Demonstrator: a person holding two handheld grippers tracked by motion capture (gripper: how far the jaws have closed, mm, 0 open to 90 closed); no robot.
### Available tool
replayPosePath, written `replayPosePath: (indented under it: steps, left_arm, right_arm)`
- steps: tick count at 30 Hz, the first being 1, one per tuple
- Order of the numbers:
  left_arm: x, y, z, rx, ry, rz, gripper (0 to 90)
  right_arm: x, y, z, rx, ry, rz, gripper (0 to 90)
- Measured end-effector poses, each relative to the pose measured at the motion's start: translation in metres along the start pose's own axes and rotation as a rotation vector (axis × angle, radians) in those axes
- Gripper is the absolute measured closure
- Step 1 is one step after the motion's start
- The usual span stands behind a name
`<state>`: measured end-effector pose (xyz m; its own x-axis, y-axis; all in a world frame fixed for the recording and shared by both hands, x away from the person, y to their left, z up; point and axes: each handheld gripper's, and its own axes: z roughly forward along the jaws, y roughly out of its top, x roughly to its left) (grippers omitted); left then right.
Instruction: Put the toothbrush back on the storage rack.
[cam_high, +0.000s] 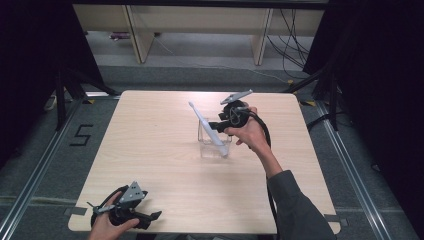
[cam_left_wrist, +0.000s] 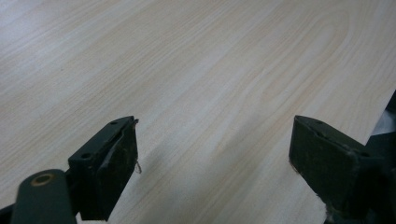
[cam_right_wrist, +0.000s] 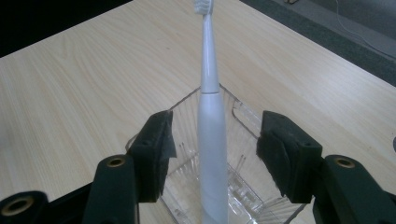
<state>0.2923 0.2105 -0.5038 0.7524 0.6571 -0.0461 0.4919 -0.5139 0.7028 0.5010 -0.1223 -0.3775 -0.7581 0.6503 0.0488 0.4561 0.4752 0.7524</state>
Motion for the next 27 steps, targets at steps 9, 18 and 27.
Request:
replayPosePath:
  steps: [9,18,27]
  left_arm:
    - [0.001,0.000,0.000,0.007,-0.004,-0.002,15.2]
    - [0.001,0.000,0.000,0.005,-0.002,-0.003,15.1]
    - [0.001,0.000,0.000,0.007,0.001,-0.002,15.2]
  right_arm:
    - [-0.004,-0.001,-0.005,-0.010,-0.023,0.003,40.8]
    - [-0.004,-0.003,-0.012,-0.036,-0.028,0.029,37.5]
    - [-0.006,-0.004,-0.026,-0.050,-0.041,0.016,35.7]
